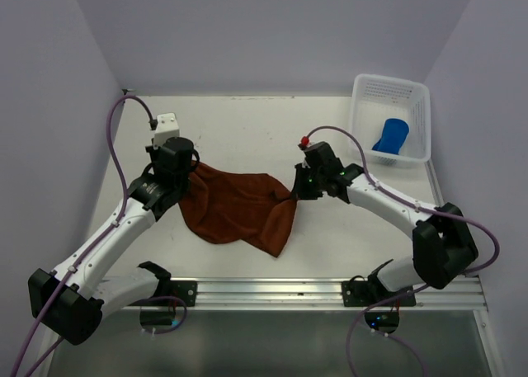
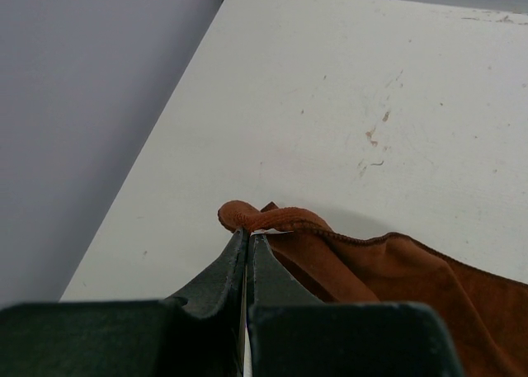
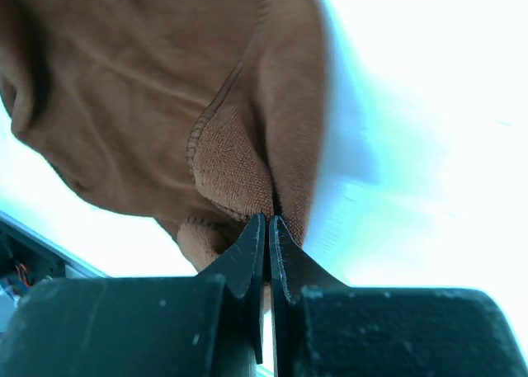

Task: Roll the towels
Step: Flatten the towel

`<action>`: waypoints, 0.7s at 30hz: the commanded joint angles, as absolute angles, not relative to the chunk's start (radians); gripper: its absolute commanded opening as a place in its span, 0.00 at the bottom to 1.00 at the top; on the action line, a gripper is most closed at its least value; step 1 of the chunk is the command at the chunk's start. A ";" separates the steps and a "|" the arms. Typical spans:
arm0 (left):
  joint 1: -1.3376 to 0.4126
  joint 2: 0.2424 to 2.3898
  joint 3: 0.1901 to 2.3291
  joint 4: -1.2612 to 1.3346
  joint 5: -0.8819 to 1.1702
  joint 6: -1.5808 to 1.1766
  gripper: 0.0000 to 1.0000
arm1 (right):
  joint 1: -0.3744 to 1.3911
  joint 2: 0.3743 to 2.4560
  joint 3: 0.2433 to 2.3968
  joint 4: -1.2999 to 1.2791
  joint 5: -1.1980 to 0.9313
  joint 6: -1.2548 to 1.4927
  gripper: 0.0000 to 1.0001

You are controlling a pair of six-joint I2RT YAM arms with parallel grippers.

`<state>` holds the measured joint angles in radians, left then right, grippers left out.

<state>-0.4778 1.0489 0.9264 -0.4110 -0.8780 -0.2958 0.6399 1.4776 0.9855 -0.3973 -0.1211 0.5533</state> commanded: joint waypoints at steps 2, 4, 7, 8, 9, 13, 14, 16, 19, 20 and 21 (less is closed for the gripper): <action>-0.469 1.048 0.930 -0.380 -0.927 -0.305 0.00 | 0.525 1.368 0.918 -0.413 -0.176 0.532 0.00; -0.469 1.051 0.931 -0.385 -0.928 -0.305 0.00 | 0.462 1.361 0.894 -0.425 -0.190 0.525 0.00; -0.469 1.054 0.933 -0.387 -0.930 -0.307 0.00 | 0.426 1.379 0.877 -0.454 -0.181 0.493 0.08; -0.469 1.054 0.930 -0.387 -0.930 -0.305 0.00 | 0.426 1.385 0.879 -0.462 -0.166 0.485 0.12; -0.469 1.054 0.931 -0.387 -0.927 -0.307 0.00 | 0.425 1.391 0.884 -0.469 -0.144 0.480 0.15; -0.469 1.057 0.931 -0.380 -0.902 -0.302 0.00 | 0.426 1.396 0.917 -0.517 -0.092 0.465 0.43; -0.469 1.055 0.931 -0.377 -0.894 -0.299 0.00 | 0.425 1.390 0.923 -0.526 -0.074 0.465 0.45; -0.469 1.052 0.930 -0.368 -0.876 -0.295 0.00 | 0.425 1.379 0.942 -0.548 -0.037 0.451 0.48; -0.469 1.054 0.928 -0.367 -0.876 -0.291 0.00 | 0.426 1.374 0.963 -0.561 -0.021 0.433 0.50; -0.469 1.054 0.928 -0.367 -0.873 -0.290 0.00 | 0.426 1.371 0.965 -0.560 -0.021 0.428 0.49; -0.469 1.055 0.928 -0.367 -0.873 -0.291 0.00 | 0.426 1.370 0.963 -0.555 -0.017 0.428 0.49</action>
<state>-0.4778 1.0573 0.9264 -0.4110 -0.8707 -0.2951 0.4244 1.4014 0.9176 -0.5346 -0.0593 0.4599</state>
